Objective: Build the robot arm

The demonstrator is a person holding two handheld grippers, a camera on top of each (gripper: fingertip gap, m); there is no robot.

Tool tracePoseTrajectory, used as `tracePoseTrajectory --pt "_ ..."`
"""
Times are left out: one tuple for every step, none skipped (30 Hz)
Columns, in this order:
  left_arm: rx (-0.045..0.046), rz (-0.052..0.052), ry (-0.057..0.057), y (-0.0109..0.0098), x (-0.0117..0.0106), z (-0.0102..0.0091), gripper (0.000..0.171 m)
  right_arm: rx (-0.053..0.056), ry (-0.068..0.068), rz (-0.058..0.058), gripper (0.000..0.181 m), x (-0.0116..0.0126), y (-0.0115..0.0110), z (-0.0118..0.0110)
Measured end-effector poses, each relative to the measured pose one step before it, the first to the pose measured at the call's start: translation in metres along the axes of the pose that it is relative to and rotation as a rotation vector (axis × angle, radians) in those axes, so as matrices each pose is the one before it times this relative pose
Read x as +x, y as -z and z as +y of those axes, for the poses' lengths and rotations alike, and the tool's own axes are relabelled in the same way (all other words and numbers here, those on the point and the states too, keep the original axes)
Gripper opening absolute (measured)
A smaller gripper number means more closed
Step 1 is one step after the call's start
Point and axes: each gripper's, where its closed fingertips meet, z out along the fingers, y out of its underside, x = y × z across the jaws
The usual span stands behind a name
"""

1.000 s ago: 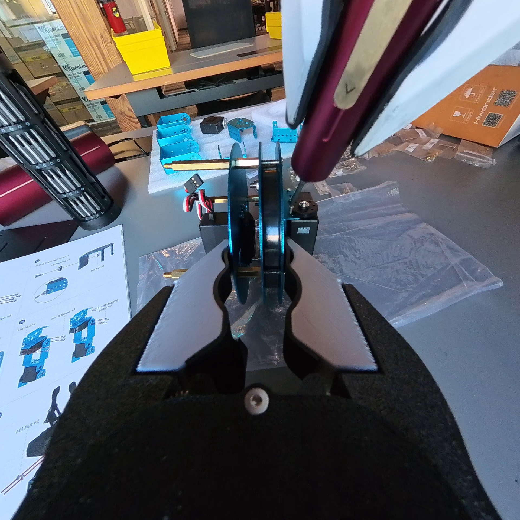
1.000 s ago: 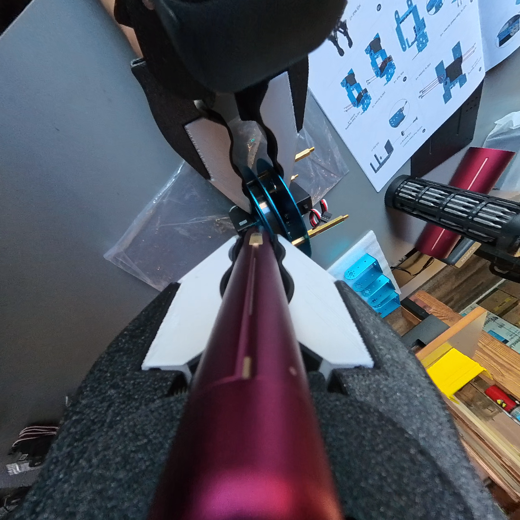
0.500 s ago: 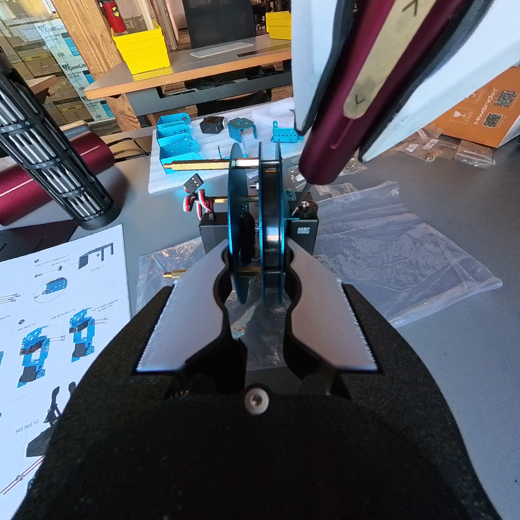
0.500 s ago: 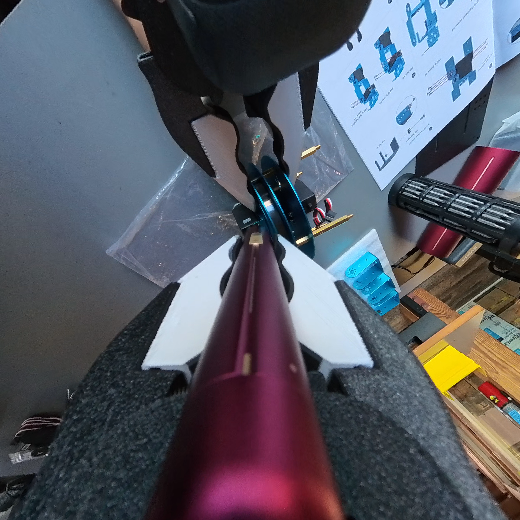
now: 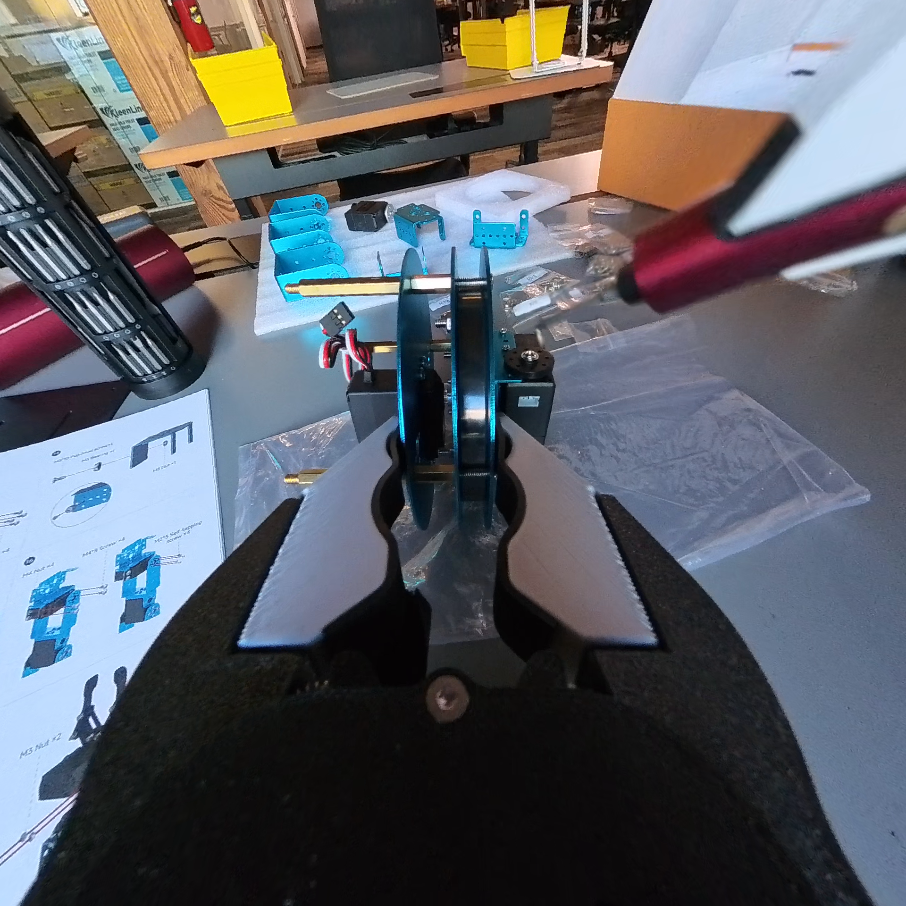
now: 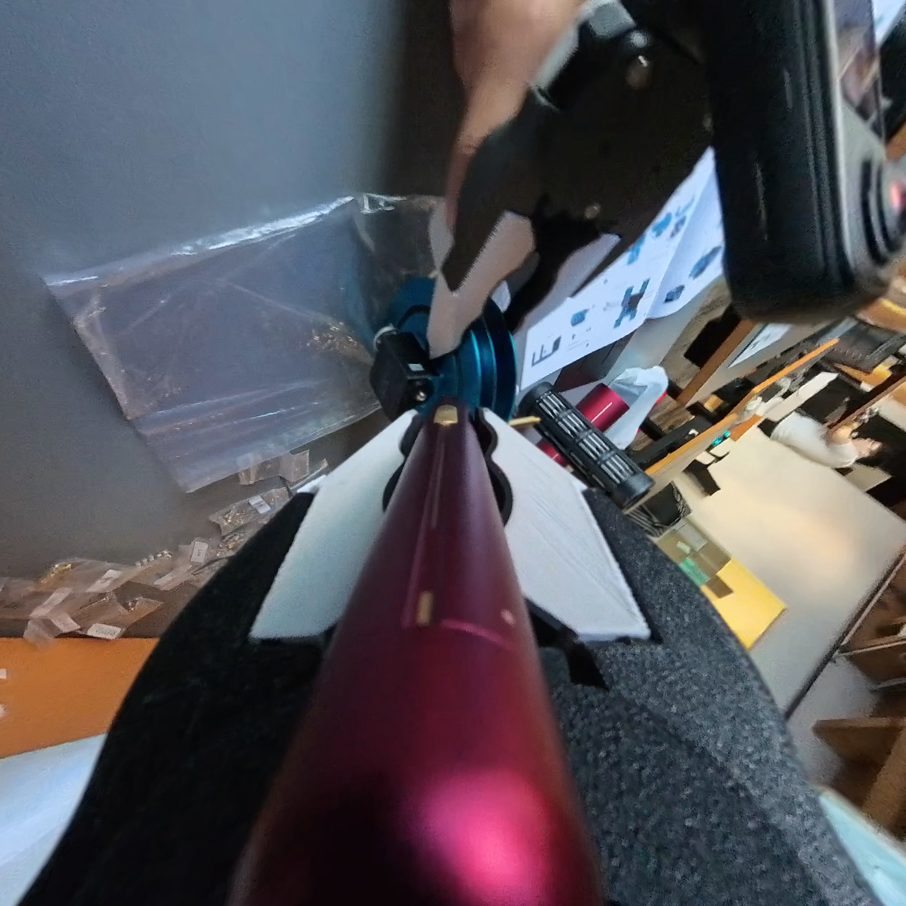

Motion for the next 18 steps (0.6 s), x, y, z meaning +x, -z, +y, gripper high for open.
tracePoseTrajectory --pt "-0.00039 0.0004 0.0024 -0.00002 -0.00018 -0.00002 0.032 -0.0041 0.0291 0.0035 0.021 -0.00393 0.00004 -0.00377" --pt "-0.00023 0.0004 0.0018 0.00005 -0.00013 0.00008 0.032 -0.0189 0.0401 0.0250 0.021 -0.00093 -0.00032 -0.00208" --pt "-0.00002 0.0000 0.0002 0.00000 0.00001 0.00000 0.032 -0.0178 0.0387 0.0272 0.021 -0.00020 -0.00040 -0.00176" --pt "0.00009 -0.0004 -0.0009 -0.00008 0.00000 -0.00005 0.032 -0.0155 0.0248 0.0080 0.021 -0.00228 -0.00099 -0.00128" --pt "0.00009 0.0000 -0.0006 0.00001 0.00006 -0.00002 0.032 -0.0233 0.0159 0.0230 0.021 0.00009 -0.00151 0.00030" --pt "-0.00004 0.0000 0.0003 0.00000 0.00002 0.00001 0.032 -0.0211 0.0126 0.0159 0.021 -0.00068 -0.00190 0.00090" --pt "-0.00007 -0.0001 0.0004 -0.00001 -0.00008 0.00001 0.032 -0.0122 0.0060 -0.0024 0.021 -0.00311 -0.00249 0.00051" --pt "0.00002 0.0003 0.0002 0.00000 0.00005 0.00000 0.032 -0.0116 -0.0018 0.0134 0.021 -0.00054 -0.00244 0.00105" --pt "0.00007 0.0000 -0.0004 0.00002 0.00006 -0.00001 0.032 -0.0045 -0.0036 0.0159 0.021 -0.00008 -0.00220 0.00060" --pt "0.00012 -0.0001 -0.0008 0.00001 0.00002 -0.00002 0.032 0.0014 -0.0042 -0.0008 0.021 -0.00204 -0.00194 0.00021" --pt "0.00015 0.0001 -0.0008 0.00003 0.00015 -0.00003 0.032 -0.0066 -0.0082 0.0046 0.021 -0.00070 -0.00166 0.00130" --pt "0.00011 0.0001 -0.0006 -0.00008 0.00009 -0.00005 0.032 -0.0058 -0.0070 0.0062 0.021 -0.00010 -0.00091 0.00102" --pt "0.00006 0.0001 -0.0002 0.00000 0.00000 -0.00001 0.032 0.0051 -0.0095 0.0022 0.021 -0.00012 -0.00011 -0.00051" --pt "0.00006 0.0002 0.0000 0.00000 0.00003 -0.00001 0.032 0.0129 -0.0108 0.0077 0.021 0.00105 0.00039 -0.00186" --pt "0.00004 0.0003 0.0002 0.00000 0.00005 -0.00001 0.032 0.0151 -0.0131 -0.0078 0.021 -0.00077 0.00049 -0.00255" --pt "-0.00001 0.0002 0.0005 -0.00002 -0.00003 0.00001 0.032 0.0079 -0.0147 -0.0122 0.020 -0.00112 0.00030 -0.00178" --pt "-0.00005 0.0002 0.0006 -0.00002 -0.00002 0.00001 0.032 0.0055 -0.0021 0.0097 0.020 0.00157 0.00045 -0.00176" --pt "0.00000 0.0004 0.0005 0.00001 -0.00002 -0.00009 0.032 0.0067 0.0017 0.0064 0.021 0.00111 0.00039 -0.00163"
